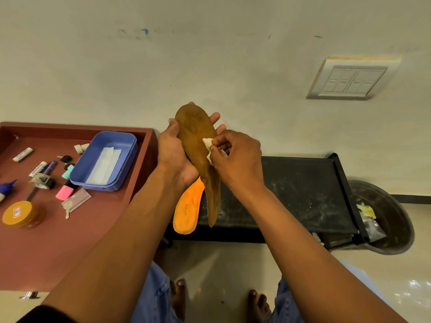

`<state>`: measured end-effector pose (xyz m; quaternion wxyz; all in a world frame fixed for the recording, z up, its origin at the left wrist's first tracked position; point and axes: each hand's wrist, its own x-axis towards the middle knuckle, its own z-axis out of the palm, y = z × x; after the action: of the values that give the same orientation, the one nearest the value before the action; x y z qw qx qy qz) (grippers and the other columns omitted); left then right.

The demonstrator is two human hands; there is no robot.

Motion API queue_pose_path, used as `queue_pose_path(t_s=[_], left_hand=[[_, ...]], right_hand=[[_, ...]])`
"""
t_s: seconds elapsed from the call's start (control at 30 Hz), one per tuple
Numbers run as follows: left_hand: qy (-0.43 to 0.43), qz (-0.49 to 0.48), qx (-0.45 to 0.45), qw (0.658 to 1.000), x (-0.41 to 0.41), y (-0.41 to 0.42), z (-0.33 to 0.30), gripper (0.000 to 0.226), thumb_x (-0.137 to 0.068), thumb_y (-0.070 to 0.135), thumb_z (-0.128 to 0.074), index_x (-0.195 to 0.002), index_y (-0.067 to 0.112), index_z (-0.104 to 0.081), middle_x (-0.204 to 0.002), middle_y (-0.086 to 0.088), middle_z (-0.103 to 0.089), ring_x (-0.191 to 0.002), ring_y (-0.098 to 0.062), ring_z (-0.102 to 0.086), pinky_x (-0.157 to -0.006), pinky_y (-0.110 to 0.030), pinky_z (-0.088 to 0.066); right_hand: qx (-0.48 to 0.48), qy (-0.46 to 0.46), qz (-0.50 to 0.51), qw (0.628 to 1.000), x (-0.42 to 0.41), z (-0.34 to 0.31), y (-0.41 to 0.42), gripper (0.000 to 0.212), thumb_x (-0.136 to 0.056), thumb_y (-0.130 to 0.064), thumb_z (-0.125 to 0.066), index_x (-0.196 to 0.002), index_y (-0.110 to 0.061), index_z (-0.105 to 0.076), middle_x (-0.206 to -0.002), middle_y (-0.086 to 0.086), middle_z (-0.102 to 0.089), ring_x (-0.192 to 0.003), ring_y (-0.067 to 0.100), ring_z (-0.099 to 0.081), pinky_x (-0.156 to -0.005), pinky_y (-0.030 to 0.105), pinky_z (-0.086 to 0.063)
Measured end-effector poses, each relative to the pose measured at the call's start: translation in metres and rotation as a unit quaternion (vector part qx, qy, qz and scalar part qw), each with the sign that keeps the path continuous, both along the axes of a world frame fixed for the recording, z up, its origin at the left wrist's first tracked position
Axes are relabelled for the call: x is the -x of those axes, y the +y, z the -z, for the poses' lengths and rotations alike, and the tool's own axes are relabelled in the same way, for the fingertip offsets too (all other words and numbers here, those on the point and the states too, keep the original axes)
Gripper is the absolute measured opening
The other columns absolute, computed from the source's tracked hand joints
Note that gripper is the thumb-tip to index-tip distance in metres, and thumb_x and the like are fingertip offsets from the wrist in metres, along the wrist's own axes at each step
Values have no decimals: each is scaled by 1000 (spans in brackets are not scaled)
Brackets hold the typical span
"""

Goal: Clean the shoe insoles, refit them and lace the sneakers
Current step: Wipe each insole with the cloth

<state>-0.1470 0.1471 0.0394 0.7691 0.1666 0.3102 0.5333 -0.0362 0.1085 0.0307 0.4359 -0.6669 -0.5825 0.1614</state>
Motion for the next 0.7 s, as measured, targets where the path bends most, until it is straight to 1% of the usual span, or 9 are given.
queue_pose_path(t_s=[0.07,0.17,0.3,0.37,0.43,0.5,0.6,0.63,0.7], left_hand=[[-13,-11,8,1000,3,3,1,66,-105,63,-9,-141,31,-55,-134,-14,-67,-124,-38,-64,-98,-54,-52],[-29,-47,14,998,10,9,4,68,-105,63,-10,-141,26,-55,-132,-14,-69,-122,-38,-66,-106,-57,-47],[-60,-90,19,994,17,13,7,67,-105,60,-13,-143,20,-52,-129,-13,-70,-120,-37,-67,-110,-58,-44],[-83,-94,24,992,19,13,6,67,-105,60,-14,-141,17,-52,-130,-12,-70,-121,-37,-66,-111,-58,-43],[-101,-86,30,991,18,13,6,67,-105,60,-16,-141,16,-51,-132,-13,-69,-123,-38,-65,-112,-60,-41],[-112,-75,35,990,17,12,6,68,-104,61,-16,-140,14,-50,-133,-13,-68,-123,-38,-64,-113,-61,-40],[-90,-58,29,994,16,11,5,72,-104,64,-16,-140,13,-50,-134,-14,-68,-125,-38,-64,-114,-60,-39],[-68,-53,24,996,15,10,4,74,-103,67,-16,-142,13,-49,-134,-14,-68,-124,-38,-64,-113,-60,-40],[-3,-37,12,999,12,6,0,80,-99,73,-16,-145,16,-47,-133,-13,-68,-122,-38,-66,-109,-61,-43]], right_hand=[[37,41,-36,998,-1,0,2,8,-88,-22,-77,-95,-20,-78,-94,-6,-75,-83,7,-69,-80,22,-60],[94,80,-98,988,-1,-1,2,9,-86,-20,-79,-95,-21,-78,-89,-12,-72,-80,4,-69,-75,18,-58],[155,121,-154,968,-1,-5,-1,10,-84,-19,-82,-93,-19,-80,-87,-10,-74,-78,6,-70,-76,22,-60],[162,129,-163,965,-3,-6,-2,9,-83,-20,-83,-91,-20,-80,-86,-11,-74,-78,6,-71,-77,24,-61],[150,141,-148,967,-5,-7,-3,8,-82,-22,-83,-90,-22,-81,-86,-11,-75,-80,8,-72,-77,27,-62],[146,171,-127,966,-7,-7,-3,8,-82,-21,-83,-89,-22,-80,-88,-10,-76,-82,8,-72,-76,25,-61],[158,221,-116,956,-8,-6,-1,7,-82,-17,-83,-87,-21,-80,-87,-10,-76,-82,6,-72,-70,18,-58],[157,224,-108,956,-8,-6,-1,7,-82,-17,-83,-86,-22,-80,-87,-10,-75,-83,6,-72,-71,18,-58],[151,231,-86,957,-7,-5,1,6,-82,-18,-83,-86,-21,-80,-88,-9,-76,-87,8,-72,-78,24,-61]])
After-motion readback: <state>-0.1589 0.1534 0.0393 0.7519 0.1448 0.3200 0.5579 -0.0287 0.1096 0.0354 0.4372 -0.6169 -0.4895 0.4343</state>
